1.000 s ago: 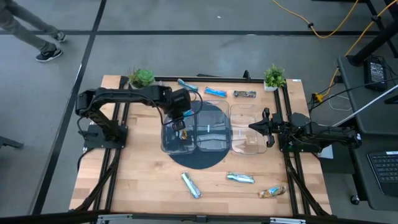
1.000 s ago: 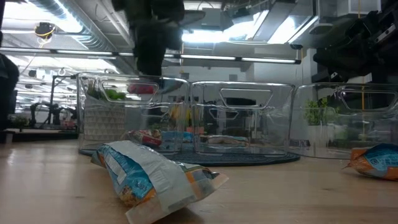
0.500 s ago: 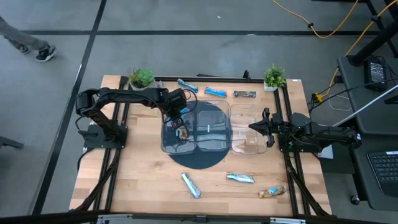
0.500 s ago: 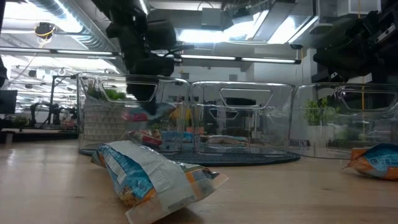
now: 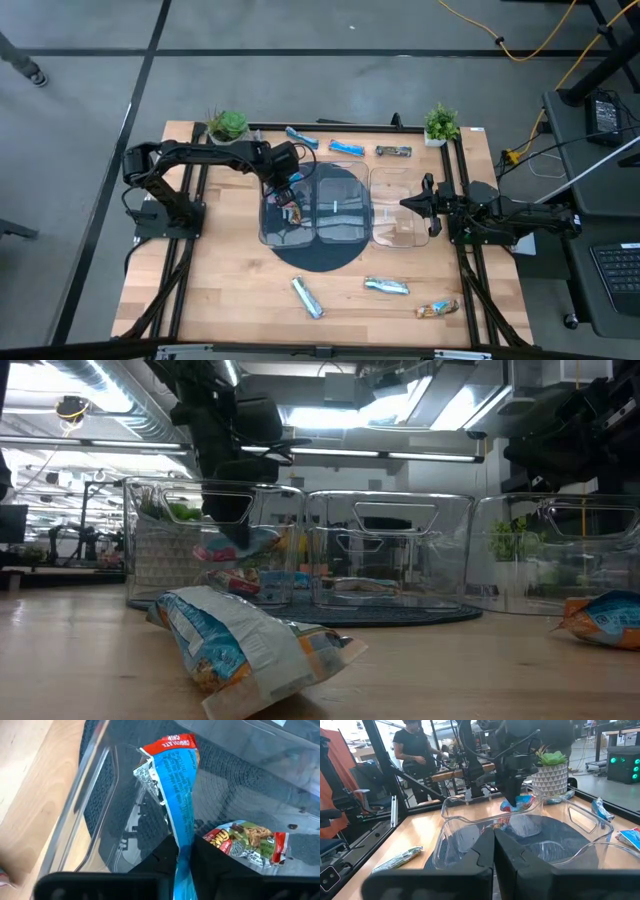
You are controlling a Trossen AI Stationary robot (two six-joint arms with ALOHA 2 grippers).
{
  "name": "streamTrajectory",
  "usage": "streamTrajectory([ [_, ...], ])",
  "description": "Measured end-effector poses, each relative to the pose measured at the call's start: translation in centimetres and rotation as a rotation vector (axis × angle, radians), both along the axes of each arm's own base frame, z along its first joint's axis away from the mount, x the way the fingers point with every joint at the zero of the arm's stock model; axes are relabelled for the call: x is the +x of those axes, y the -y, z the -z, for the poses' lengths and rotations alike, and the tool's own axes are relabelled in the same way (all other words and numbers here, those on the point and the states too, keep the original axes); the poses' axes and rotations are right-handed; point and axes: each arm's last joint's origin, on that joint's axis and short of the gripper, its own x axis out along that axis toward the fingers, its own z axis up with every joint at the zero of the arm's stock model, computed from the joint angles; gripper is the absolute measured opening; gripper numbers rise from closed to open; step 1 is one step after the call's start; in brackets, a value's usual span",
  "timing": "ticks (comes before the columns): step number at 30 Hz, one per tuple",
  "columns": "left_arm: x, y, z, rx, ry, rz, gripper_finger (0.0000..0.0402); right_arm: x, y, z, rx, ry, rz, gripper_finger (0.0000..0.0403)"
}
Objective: Pick and place Granola Bars by type
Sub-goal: Put the red granola bar into the left transparent bin, then put the yellow granola bar into the center transparent bin
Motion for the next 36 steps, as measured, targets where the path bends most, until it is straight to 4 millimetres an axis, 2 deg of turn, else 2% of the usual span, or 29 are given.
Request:
streamTrajectory([
  [12, 0.0, 0.1, 0.0, -0.001, -0.001, 0.004, 0.0102, 0.0, 0.0, 0.0, 0.0, 0.0, 0.0, 0.0008],
  [19, 0.4, 1.0, 0.0, -0.027, 0.015, 0.046, 0.0106, 0.0, 0.0, 0.0, 0.0, 0.0, 0.0, 0.0008],
  [25, 0.9, 2.9, -0.2, -0.086, 0.04, 0.13, 0.0103, 0.0, 0.0, 0.0, 0.0, 0.0, 0.0, 0.0008],
  [30, 1.4, 4.9, -1.6, -0.094, 0.065, 0.173, 0.0104, 0.0, 0.0, 0.0, 0.0, 0.0, 0.0, 0.0008],
  [36, 2.2, 7.3, -5.1, -0.068, 0.173, 0.265, 0.0098, 0.0, 0.0, 0.0, 0.0, 0.0, 0.0, 0.0008],
])
